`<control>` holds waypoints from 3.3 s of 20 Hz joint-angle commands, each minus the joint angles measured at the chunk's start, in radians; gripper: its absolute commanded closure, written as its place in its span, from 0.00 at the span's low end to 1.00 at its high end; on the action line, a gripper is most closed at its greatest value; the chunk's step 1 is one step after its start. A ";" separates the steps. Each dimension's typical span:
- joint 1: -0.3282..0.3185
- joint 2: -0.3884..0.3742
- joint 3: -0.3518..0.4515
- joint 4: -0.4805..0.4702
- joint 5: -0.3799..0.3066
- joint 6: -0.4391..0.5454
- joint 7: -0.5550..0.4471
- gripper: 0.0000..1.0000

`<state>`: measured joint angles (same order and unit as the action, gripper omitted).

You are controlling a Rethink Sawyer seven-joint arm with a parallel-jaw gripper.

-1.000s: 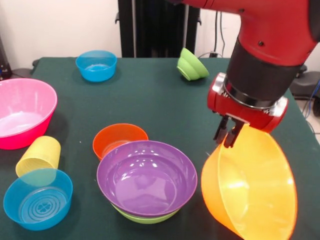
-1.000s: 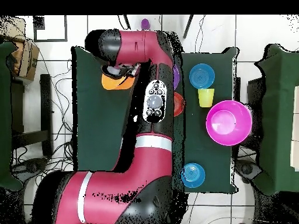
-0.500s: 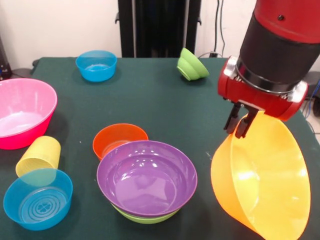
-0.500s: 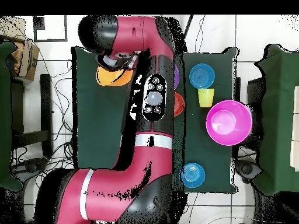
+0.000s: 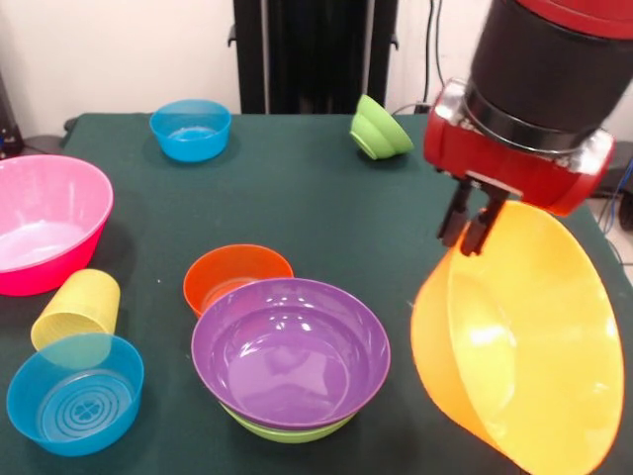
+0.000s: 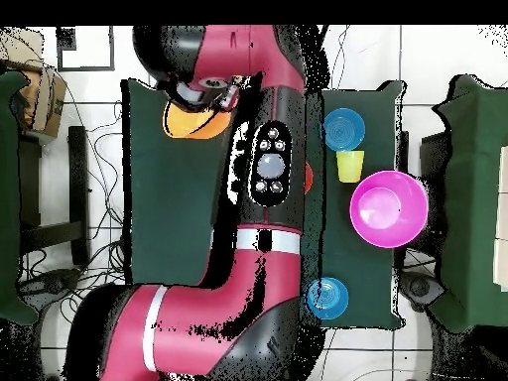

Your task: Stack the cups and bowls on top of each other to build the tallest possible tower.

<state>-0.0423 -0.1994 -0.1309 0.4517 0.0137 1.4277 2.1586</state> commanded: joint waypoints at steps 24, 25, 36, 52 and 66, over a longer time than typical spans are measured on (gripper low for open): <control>-0.272 -0.044 0.084 0.226 -0.139 -0.303 -0.731 1.00; -0.259 -0.060 0.073 0.240 -0.142 -0.298 -0.710 1.00; -0.145 -0.137 0.048 0.346 -0.084 -0.264 -0.425 1.00; -0.138 -0.147 0.046 0.403 -0.016 -0.311 -0.388 1.00; -0.135 -0.155 0.042 0.450 -0.014 -0.382 -0.387 1.00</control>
<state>-0.1773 -0.3395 -0.1461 0.7580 -0.0004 1.1240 1.6459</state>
